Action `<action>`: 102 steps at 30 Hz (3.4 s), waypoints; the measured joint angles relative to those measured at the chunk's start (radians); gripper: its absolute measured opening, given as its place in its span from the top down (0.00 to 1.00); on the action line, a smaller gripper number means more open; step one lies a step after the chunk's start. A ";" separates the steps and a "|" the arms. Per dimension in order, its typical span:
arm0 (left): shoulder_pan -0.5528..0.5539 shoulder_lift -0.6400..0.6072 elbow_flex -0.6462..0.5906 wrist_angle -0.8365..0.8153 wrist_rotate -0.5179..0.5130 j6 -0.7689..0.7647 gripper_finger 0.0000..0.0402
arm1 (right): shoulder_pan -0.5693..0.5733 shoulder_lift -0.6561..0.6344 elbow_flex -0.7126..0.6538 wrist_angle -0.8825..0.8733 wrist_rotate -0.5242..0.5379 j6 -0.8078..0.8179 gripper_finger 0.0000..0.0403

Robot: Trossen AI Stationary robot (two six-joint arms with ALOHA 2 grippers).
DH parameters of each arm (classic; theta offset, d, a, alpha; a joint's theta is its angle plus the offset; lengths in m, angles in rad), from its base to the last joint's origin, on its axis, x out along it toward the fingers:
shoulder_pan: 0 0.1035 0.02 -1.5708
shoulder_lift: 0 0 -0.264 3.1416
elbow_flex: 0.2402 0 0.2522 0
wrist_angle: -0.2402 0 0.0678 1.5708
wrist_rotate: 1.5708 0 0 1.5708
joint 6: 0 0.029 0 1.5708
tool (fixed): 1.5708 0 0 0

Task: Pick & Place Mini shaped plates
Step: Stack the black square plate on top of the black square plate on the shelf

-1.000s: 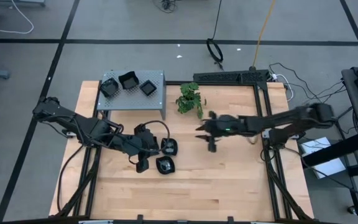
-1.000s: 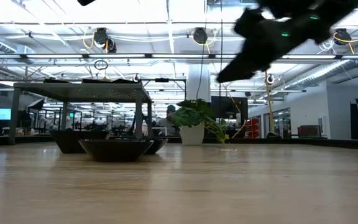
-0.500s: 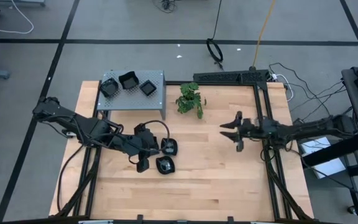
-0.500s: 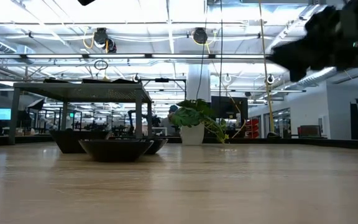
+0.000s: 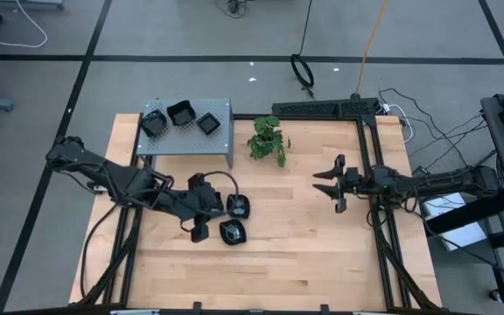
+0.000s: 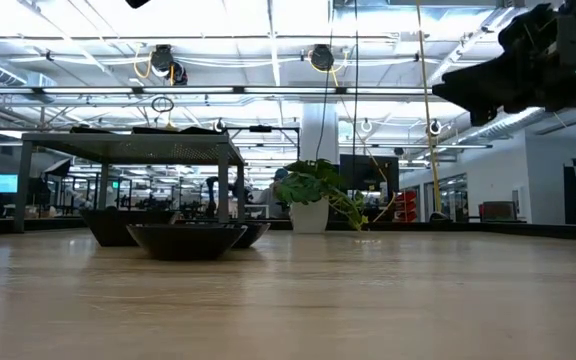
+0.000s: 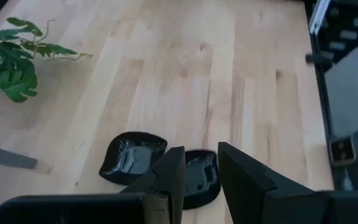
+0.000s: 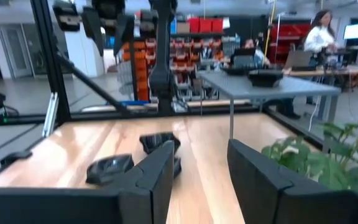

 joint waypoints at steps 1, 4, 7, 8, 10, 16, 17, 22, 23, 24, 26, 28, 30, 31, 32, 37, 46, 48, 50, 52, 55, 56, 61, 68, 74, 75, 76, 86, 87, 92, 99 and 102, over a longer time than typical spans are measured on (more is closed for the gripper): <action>-0.006 0.000 0.000 -0.008 0.000 0.017 0.76 | 0.000 -0.001 0.000 -0.014 0.000 0.000 0.65; -0.025 0.000 0.000 -0.029 0.001 0.058 0.76 | 0.000 0.000 0.000 -0.050 -0.007 0.022 0.65; -0.036 0.000 -0.016 -0.029 0.000 0.066 0.76 | 0.000 0.000 -0.001 -0.076 -0.004 0.109 0.65; -0.038 0.000 -0.027 -0.030 0.001 0.064 0.76 | 0.000 0.000 -0.001 -0.076 -0.004 0.131 0.65; -0.041 0.000 -0.049 -0.032 0.001 0.046 0.76 | 0.000 0.000 -0.001 -0.075 0.004 0.150 0.65; -0.043 0.000 -0.150 -0.027 0.000 -0.003 0.76 | 0.000 0.000 -0.002 -0.075 0.019 0.146 0.65; -0.042 0.000 -0.168 -0.022 -0.005 -0.010 0.76 | 0.000 0.000 -0.002 -0.075 0.019 0.147 0.65; -0.042 0.001 -0.233 -0.003 -0.020 -0.008 0.75 | 0.000 0.000 -0.002 -0.075 0.019 0.155 0.65; -0.042 0.001 -0.244 -0.002 -0.020 -0.009 0.75 | 0.000 0.000 -0.002 -0.075 0.019 0.157 0.65; -0.042 0.001 -0.256 -0.003 -0.020 -0.013 0.74 | 0.000 0.000 -0.002 -0.075 0.019 0.156 0.65; -0.042 0.001 -0.286 0.014 -0.018 -0.023 0.70 | 0.000 0.000 -0.002 -0.075 0.019 0.156 0.65; -0.042 0.001 -0.322 0.064 -0.016 -0.037 0.66 | 0.000 0.000 -0.002 -0.075 0.019 0.156 0.65; -0.042 0.001 -0.355 0.099 -0.016 -0.039 0.61 | 0.000 0.000 -0.002 -0.075 0.019 0.156 0.65; -0.042 0.001 -0.370 0.123 -0.016 -0.035 0.58 | 0.000 0.000 -0.002 -0.075 0.019 0.156 0.65; -0.042 0.001 -0.387 0.153 -0.016 -0.027 0.56 | 0.000 0.001 -0.002 -0.075 0.019 0.156 0.65; -0.042 0.001 -0.469 0.265 -0.043 0.047 0.47 | 0.000 0.001 -0.002 -0.075 0.018 0.156 0.65; -0.036 0.000 -0.605 0.388 -0.094 0.062 0.46 | 0.000 0.001 -0.002 -0.075 0.018 0.156 0.65; -0.030 0.000 -0.636 0.442 -0.094 0.065 0.46 | 0.000 0.001 -0.002 -0.075 0.018 0.156 0.65; -0.018 0.000 -0.667 0.481 -0.095 0.065 0.46 | 0.000 0.001 -0.002 -0.075 0.018 0.156 0.65; -0.005 0.001 -0.691 0.528 -0.095 0.065 0.46 | 0.000 0.001 -0.002 -0.075 0.018 0.156 0.65; 0.011 0.001 -0.713 0.579 -0.091 0.065 0.46 | 0.000 0.001 -0.002 -0.075 0.018 0.156 0.65; 0.017 0.001 -0.715 0.587 -0.089 0.065 0.46 | 0.000 0.001 -0.003 -0.075 0.018 0.156 0.65; 0.037 0.048 -0.716 0.632 -0.046 0.065 0.46 | 0.000 0.001 -0.003 -0.075 0.018 0.156 0.65; 0.045 0.189 -0.693 0.675 0.006 0.084 0.46 | 0.000 0.001 -0.002 -0.075 0.018 0.156 0.65; 0.045 0.216 -0.690 0.682 -0.017 0.085 0.46 | 0.000 0.000 -0.003 -0.081 0.018 0.156 0.65; 0.045 0.216 -0.690 0.682 -0.017 0.086 0.47 | 0.000 0.001 -0.003 -0.082 0.018 0.156 0.65; 0.045 0.216 -0.690 0.681 -0.017 0.085 0.48 | 0.000 0.001 -0.002 -0.083 0.018 0.156 0.65; 0.040 0.215 -0.690 0.673 -0.023 -0.002 0.86 | 0.000 0.000 -0.003 -0.090 0.018 0.156 0.65; 0.040 0.215 -0.690 0.672 -0.027 -0.001 0.91 | 0.000 0.001 -0.003 -0.090 0.018 0.156 0.65; 0.045 0.215 -0.688 0.668 -0.032 0.010 0.97 | 0.000 0.001 -0.003 -0.090 0.018 0.156 0.65; 0.091 0.198 -0.554 0.504 -0.039 0.097 0.99 | 0.001 0.000 -0.002 -0.090 0.018 0.156 0.65; 0.122 0.171 -0.459 0.378 -0.065 0.126 0.97 | 0.001 0.000 -0.003 -0.091 0.018 0.156 0.65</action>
